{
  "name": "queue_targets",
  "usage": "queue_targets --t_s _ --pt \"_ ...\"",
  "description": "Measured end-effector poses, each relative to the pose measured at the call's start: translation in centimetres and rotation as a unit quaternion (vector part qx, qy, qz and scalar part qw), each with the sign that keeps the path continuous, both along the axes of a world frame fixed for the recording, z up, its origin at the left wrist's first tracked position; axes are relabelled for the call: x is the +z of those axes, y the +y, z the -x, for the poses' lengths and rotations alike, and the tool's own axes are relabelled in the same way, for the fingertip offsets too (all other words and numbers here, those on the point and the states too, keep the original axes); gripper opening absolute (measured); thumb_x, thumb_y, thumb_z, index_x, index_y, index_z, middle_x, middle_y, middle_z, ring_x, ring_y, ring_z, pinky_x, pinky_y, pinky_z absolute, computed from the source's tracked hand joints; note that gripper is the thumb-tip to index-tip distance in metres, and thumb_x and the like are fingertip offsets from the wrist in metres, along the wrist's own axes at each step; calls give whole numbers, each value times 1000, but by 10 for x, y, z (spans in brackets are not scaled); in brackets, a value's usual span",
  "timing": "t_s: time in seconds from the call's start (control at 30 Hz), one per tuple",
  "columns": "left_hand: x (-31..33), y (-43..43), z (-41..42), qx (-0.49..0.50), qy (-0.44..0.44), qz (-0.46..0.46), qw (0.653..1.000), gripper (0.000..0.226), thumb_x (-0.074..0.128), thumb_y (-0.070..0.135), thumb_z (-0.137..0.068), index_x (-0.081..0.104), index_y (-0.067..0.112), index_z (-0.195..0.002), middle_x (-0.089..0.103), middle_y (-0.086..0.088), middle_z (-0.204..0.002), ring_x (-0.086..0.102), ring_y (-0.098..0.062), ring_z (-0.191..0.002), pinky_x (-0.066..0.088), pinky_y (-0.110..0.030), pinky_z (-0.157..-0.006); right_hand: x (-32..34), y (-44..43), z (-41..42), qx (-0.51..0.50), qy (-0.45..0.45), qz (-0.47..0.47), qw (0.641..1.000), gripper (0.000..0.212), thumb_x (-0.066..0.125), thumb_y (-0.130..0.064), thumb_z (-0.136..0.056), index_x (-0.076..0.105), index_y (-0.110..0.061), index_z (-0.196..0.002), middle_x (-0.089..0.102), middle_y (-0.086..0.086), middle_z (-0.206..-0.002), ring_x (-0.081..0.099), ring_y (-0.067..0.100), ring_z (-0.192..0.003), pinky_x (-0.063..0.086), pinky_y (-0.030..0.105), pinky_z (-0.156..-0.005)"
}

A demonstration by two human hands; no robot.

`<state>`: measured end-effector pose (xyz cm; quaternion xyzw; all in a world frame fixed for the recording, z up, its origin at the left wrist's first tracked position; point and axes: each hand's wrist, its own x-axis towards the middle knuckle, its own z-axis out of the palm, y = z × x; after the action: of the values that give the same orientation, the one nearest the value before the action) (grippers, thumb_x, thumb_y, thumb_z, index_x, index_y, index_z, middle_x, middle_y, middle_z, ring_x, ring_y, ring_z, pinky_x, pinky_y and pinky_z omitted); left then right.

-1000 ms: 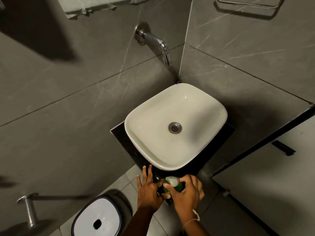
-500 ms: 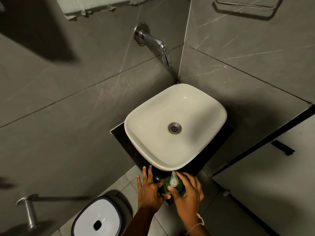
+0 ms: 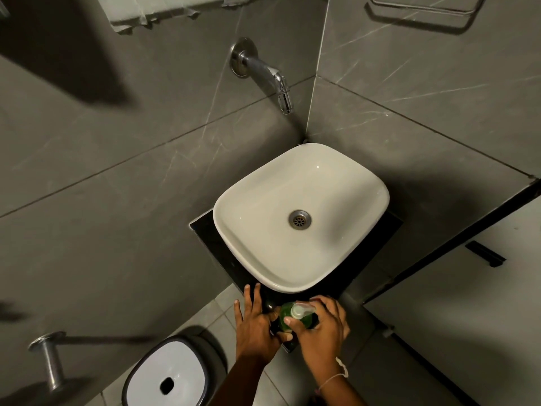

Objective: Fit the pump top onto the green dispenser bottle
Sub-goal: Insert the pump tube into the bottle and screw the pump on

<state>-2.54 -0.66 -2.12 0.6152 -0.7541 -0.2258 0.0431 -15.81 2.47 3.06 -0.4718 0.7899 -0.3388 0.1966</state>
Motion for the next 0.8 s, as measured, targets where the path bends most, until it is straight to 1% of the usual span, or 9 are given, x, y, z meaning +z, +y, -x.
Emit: queue_targets --t_s 0.1,0.2,0.27,0.37,0.47,0.53,0.63,0.73,0.8 --pt "3 2 1 9 2 1 1000 37 68 48 -69 66 32 -102 -7 -2 -162 -28 -25 -143 -6 -55 -119 3 -1 -7 -21 -3 -12 1000 43 85 -48 -46 54 -32 -70 60 -8 -96 49 24 -109 36 44 -90" --pt "5 2 1 8 -2 -3 1000 39 67 51 -70 65 33 -105 -8 -3 -162 -26 -27 -144 -8 -55 -119 1 2 -4 -2 -6 4 1000 40 77 -53 -49 62 -40 -84 56 -14 -117 39 20 -124 28 44 -99" --pt "6 2 1 2 -6 -4 1000 44 66 53 -70 62 36 -111 -10 -3 -161 -27 -27 -143 -11 -54 -118 -1 4 0 25 -11 16 999 40 75 -49 -53 66 -48 -93 52 -20 -126 32 18 -132 22 43 -104" --pt "7 2 1 0 -3 -6 1000 42 67 54 -70 64 35 -106 -11 -1 -160 -28 -26 -143 -11 -53 -119 2 2 -2 -4 -1 6 1000 34 86 -42 -49 71 -35 -78 59 -15 -115 41 25 -127 29 46 -101" --pt "7 1 1 2 -6 -5 1000 32 67 49 -70 66 33 -97 -8 -3 -162 -28 -26 -143 -8 -55 -119 6 -2 -9 -29 17 -22 999 44 90 -42 -43 64 -24 -72 63 -3 -109 48 29 -118 35 48 -94" --pt "5 1 1 6 -6 -8 1000 36 67 51 -69 65 34 -100 -7 -3 -162 -27 -26 -143 -7 -55 -119 3 0 -7 -16 12 -11 1000 42 90 -41 -46 67 -28 -80 62 -6 -116 44 26 -124 33 50 -99" --pt "3 1 1 5 -6 -9 1000 50 67 59 -68 61 39 -113 -6 -3 -162 -25 -26 -144 -9 -54 -119 -3 3 2 35 -10 -6 999 42 86 -29 -60 70 -45 -95 52 -20 -130 29 18 -138 21 50 -108" --pt "3 1 1 4 -9 -7 1000 50 68 58 -68 61 39 -114 -8 -3 -162 -26 -26 -144 -9 -53 -119 -2 2 2 16 2 -9 1000 37 86 -22 -54 71 -41 -82 54 -23 -120 32 20 -137 20 46 -106" --pt "3 1 1 2 -14 -7 1000 47 67 51 -68 62 38 -113 -9 -3 -162 -29 -25 -142 -9 -54 -119 0 0 -3 -6 4 -11 1000 30 83 -32 -49 68 -34 -75 60 -15 -116 37 23 -134 22 48 -106"
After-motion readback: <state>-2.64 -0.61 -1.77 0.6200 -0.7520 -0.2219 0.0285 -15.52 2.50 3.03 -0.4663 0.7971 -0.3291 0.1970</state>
